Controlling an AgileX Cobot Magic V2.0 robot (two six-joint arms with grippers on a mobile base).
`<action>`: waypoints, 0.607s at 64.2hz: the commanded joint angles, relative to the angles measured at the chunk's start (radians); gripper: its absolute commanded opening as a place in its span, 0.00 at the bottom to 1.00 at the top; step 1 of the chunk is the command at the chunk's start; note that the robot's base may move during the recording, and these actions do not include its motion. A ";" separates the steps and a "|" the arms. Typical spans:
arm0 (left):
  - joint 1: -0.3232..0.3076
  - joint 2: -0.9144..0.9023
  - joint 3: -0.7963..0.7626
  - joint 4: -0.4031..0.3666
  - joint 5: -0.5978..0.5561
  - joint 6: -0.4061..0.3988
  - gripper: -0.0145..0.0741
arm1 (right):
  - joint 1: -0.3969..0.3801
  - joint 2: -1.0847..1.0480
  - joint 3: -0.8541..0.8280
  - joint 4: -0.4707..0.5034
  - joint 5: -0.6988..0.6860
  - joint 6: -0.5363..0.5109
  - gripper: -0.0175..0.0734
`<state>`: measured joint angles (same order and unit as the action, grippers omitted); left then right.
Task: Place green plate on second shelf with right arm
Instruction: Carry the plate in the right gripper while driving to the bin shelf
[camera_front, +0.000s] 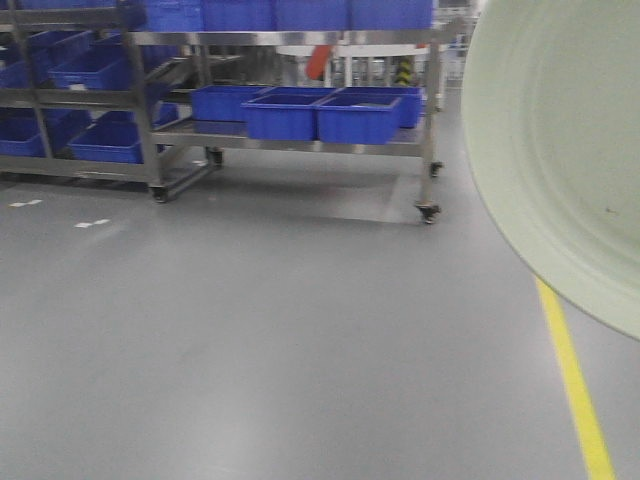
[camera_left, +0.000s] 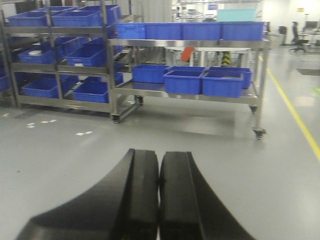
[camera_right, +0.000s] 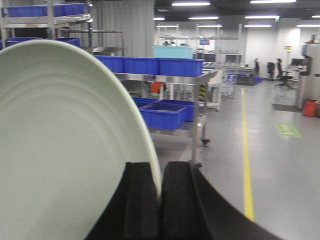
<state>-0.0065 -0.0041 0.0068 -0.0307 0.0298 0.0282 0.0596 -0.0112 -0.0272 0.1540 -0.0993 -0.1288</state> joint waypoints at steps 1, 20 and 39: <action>-0.002 -0.017 0.040 -0.003 -0.089 -0.002 0.31 | -0.008 -0.018 -0.033 0.010 -0.109 0.000 0.26; -0.002 -0.017 0.040 -0.003 -0.089 -0.002 0.31 | -0.008 -0.018 -0.033 0.010 -0.109 0.000 0.26; -0.002 -0.017 0.040 -0.003 -0.089 -0.002 0.31 | -0.008 -0.018 -0.033 0.010 -0.109 0.000 0.26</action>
<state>-0.0065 -0.0041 0.0068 -0.0307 0.0298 0.0282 0.0596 -0.0112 -0.0272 0.1540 -0.0993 -0.1288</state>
